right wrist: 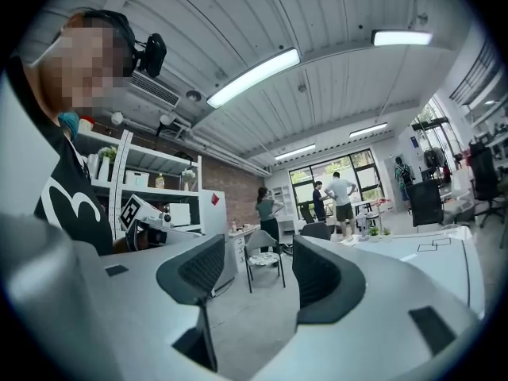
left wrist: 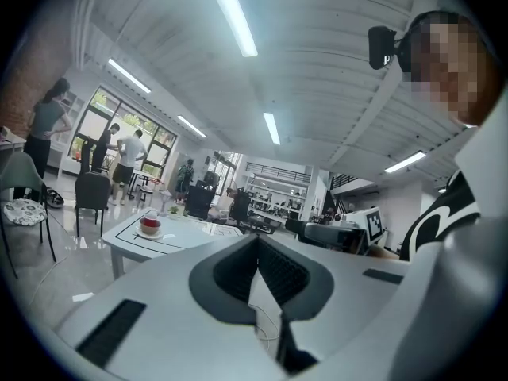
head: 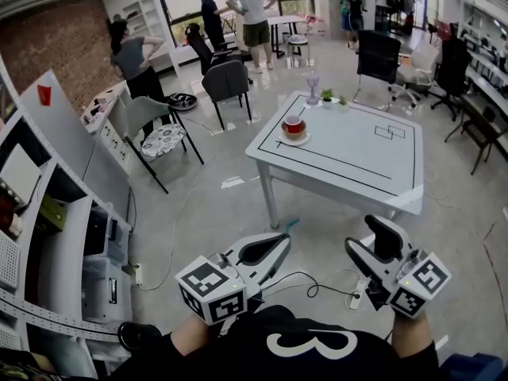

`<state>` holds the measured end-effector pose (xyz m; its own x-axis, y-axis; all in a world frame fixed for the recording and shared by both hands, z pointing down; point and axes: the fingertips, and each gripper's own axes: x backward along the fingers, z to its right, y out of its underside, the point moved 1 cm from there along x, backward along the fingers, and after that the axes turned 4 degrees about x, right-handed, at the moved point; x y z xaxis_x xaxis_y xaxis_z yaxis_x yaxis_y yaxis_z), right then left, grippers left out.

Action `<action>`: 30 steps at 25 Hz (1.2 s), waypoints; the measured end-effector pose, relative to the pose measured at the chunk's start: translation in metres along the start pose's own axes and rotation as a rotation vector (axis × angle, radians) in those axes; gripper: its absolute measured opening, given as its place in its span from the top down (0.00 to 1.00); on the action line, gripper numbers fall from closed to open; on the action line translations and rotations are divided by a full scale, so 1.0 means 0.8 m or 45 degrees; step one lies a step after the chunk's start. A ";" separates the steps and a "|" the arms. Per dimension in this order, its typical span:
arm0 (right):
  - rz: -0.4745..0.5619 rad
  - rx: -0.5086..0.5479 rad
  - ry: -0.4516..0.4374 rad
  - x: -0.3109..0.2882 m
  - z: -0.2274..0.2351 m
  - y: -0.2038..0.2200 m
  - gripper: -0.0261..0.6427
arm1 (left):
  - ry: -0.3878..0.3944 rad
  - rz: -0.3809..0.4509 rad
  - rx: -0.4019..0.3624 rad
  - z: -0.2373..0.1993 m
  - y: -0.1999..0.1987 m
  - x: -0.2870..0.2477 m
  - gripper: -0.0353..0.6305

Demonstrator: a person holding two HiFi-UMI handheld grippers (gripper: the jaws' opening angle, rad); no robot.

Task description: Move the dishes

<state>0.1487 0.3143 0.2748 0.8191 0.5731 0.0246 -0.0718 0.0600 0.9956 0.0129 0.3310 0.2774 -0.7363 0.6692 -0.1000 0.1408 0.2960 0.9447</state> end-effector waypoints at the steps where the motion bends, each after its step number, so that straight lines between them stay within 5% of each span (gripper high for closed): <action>1: -0.001 0.003 0.001 0.000 0.001 0.000 0.57 | 0.002 0.002 -0.001 0.000 -0.001 -0.001 0.94; 17: -0.022 -0.010 0.047 -0.030 0.058 0.010 0.55 | -0.009 -0.015 0.011 -0.052 -0.010 -0.041 0.94; 30: -0.100 -0.133 0.085 -0.180 0.218 0.050 0.55 | -0.035 -0.093 0.126 -0.247 -0.034 -0.160 0.94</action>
<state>0.1272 0.0919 0.3270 0.7849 0.6164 -0.0628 -0.0704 0.1894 0.9794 -0.0278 0.1027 0.3261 -0.7286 0.6617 -0.1772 0.1532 0.4095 0.8993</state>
